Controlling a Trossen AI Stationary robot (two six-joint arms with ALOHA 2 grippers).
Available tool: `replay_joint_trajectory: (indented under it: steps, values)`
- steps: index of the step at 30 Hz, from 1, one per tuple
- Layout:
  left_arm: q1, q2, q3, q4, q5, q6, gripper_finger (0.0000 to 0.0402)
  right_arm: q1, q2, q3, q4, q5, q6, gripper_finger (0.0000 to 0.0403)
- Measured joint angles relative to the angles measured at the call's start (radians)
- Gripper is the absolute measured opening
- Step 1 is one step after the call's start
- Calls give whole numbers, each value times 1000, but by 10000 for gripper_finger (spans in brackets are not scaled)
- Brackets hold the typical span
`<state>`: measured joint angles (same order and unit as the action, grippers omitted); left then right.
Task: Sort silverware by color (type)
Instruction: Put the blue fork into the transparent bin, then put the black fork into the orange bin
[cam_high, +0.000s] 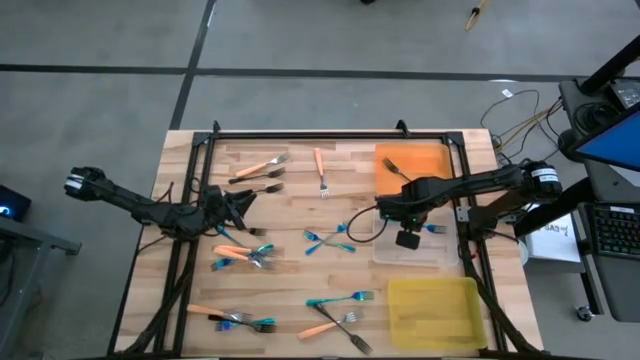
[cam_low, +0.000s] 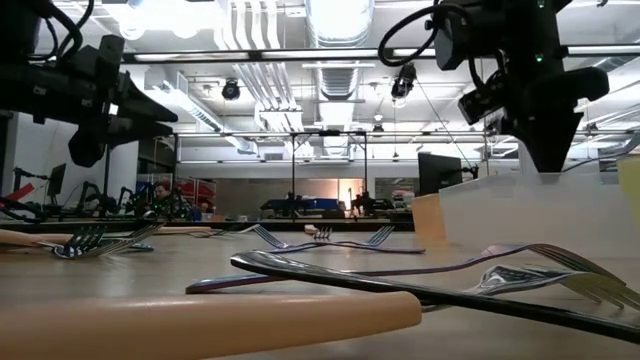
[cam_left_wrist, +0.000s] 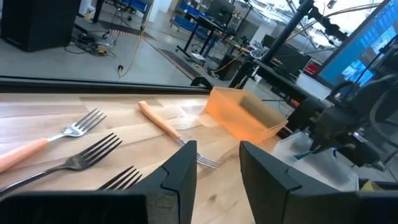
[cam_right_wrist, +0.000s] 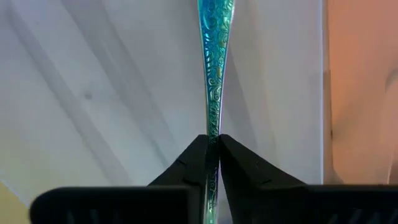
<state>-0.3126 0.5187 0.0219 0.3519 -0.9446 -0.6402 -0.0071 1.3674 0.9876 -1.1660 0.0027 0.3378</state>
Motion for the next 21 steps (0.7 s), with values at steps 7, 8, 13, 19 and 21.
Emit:
replay_joint_trajectory:
  steps: [7,8,13,19,21]
  values:
    - [0,36,0,1,0,-64,103,3,0,37,-14,5,-16,83]
    - [0,42,0,1,0,-77,103,6,0,44,-21,4,-16,86]
    - [0,64,0,26,1,-110,103,34,-2,100,-30,0,-26,92]
    - [0,82,0,81,1,-111,103,112,-1,132,96,8,-88,80]
    - [0,88,0,110,1,-110,103,141,5,130,173,15,-95,77]
